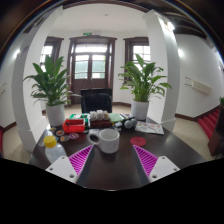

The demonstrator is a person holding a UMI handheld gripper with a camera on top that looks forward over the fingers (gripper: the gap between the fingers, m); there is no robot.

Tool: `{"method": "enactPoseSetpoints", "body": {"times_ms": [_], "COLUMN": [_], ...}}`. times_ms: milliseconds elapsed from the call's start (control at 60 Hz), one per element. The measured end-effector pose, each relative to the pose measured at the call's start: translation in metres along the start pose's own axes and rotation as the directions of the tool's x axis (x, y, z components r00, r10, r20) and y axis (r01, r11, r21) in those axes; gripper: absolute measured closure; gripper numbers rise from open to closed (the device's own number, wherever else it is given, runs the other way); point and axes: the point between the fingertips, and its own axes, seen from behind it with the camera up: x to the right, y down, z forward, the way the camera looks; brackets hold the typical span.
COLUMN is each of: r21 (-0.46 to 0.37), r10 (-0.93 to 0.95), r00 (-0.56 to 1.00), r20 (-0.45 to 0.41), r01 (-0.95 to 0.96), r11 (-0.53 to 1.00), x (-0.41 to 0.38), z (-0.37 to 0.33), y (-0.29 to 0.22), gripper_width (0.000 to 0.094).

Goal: Pour water

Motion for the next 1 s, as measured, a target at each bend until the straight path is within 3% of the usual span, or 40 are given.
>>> {"method": "enactPoseSetpoints", "body": {"times_ms": [150, 167, 417, 783, 833, 867, 1000], "r21": [-0.009, -0.005, 0.047, 0.067, 0.071, 0.074, 0.093], "r10": [-0.027, -0.029, 0.027, -0.039, -0.049, -0.063, -0.110], "r00": [0.995, 0.993, 0.946, 0.953, 0.952, 0.957, 0.943], "r20": [0.101, 0.114, 0.323, 0.301, 0.301, 0.283, 0.313], "r01": [0.028, 0.030, -0.045, 0.019, 0.029, 0.044, 0.085], "r11": [1.000, 1.000, 0.998, 0.998, 0.997, 0.996, 0.992], "x": [-0.038, -0.035, -0.087, -0.052, -0.049, -0.042, -0.060], "z": [-0.020, -0.009, 0.008, 0.088, 0.096, 0.100, 0.093], "y": [0.024, 0.008, 0.009, 0.003, 0.002, 0.001, -0.001], "gripper_width": [0.0174, 0.0174, 0.0171, 0.0179, 0.0219, 0.0354, 0.0468]}}
